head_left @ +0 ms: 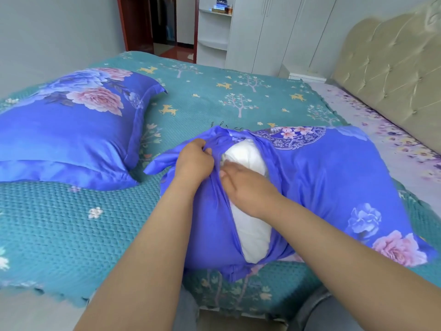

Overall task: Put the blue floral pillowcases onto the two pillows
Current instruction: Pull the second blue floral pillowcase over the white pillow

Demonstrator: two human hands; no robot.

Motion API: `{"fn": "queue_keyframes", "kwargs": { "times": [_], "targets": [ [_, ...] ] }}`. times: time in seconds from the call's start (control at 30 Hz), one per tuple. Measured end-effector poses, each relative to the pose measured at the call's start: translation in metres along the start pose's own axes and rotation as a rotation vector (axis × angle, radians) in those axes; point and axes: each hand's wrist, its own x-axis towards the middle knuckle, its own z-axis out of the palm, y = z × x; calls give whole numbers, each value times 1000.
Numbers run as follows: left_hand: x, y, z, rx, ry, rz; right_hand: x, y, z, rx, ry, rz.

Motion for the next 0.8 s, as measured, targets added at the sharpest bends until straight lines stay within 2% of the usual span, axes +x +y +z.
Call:
{"fn": "queue_keyframes", "kwargs": {
  "times": [0.07, 0.1, 0.13, 0.2, 0.3, 0.37, 0.43, 0.6, 0.7, 0.77, 0.8],
  "targets": [
    [5, -2, 4, -388, -76, -177, -3, 18, 5, 116, 127, -8],
    [7, -3, 5, -580, -111, -261, -5, 25, 8, 105, 130, -7],
    [7, -3, 4, -718, -145, -330, -4, 32, 12, 70, 94, -5],
    [2, 2, 1, -796, -229, -369, -3, 39, 18, -37, -19, -12],
    [-3, 7, -4, -595, -229, -299, 3, 39, 19, -196, -28, -78],
    [-5, 9, -7, -291, -233, -164, 3, 38, 17, -267, 30, -136],
    [-8, 9, -6, 2, -229, -54, 2, 42, 16, -263, -7, -172],
    [-7, 7, -6, 390, 107, 11, 5, 48, 11, -100, -160, -123],
    [-9, 8, -9, 419, 177, 140, 12, 45, 11, 270, -165, -47],
    [-7, 8, -6, 213, 147, 142, 13, 42, 14, 669, -190, -3],
    [-5, 6, -4, 27, 112, 91, 12, 41, 16, 806, -203, 7]
  ]
}}
